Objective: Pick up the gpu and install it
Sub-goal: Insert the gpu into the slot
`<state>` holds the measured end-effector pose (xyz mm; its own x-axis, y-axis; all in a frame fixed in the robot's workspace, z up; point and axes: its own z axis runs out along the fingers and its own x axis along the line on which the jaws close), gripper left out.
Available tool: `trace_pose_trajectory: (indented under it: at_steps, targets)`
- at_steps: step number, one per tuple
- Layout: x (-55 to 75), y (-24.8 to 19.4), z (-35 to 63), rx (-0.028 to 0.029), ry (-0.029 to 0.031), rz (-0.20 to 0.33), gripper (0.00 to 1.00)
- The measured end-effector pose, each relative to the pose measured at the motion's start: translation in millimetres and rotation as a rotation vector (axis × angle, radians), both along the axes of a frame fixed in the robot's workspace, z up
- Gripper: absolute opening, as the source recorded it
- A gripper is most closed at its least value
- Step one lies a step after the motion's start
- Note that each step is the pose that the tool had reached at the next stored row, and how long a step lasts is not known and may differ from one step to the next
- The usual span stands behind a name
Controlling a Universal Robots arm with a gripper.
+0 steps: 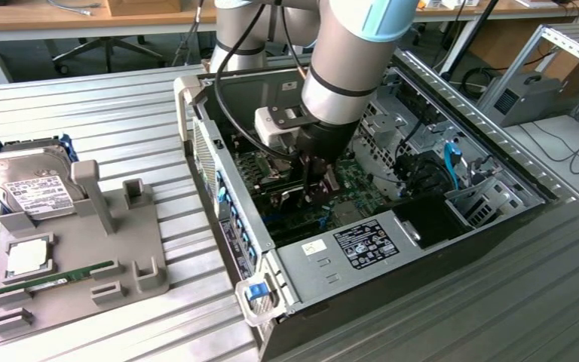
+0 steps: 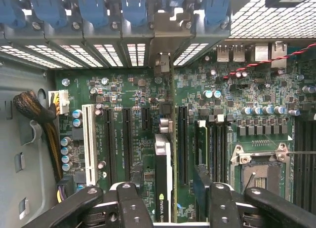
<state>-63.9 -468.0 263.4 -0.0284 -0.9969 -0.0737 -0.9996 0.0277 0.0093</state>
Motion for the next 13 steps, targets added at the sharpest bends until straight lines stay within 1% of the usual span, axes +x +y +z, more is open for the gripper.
trace_pose_trajectory:
  at_steps: [2, 3, 6, 9, 10, 12, 13]
  targets:
    - [0.0, 0.0, 0.0, -0.0003, 0.0, 0.0, 0.53]
    - [0.0, 0.1, 0.1, -0.0034, 0.0, 0.0, 0.53]
    - [0.0, 0.0, 2.9, -0.017, 0.0001, 0.0, 0.53]
    - [0.0, 0.0, 3.4, -0.0181, -0.0001, 0.0, 0.53]
    - [0.0, 0.0, 3.6, -0.0198, 0.0, 0.0, 0.53]
    - [0.0, 0.0, 3.5, -0.0202, 0.0, 0.0, 0.53]
    - [0.0, 0.1, 3.5, -0.0249, 0.0, 0.0, 0.53]
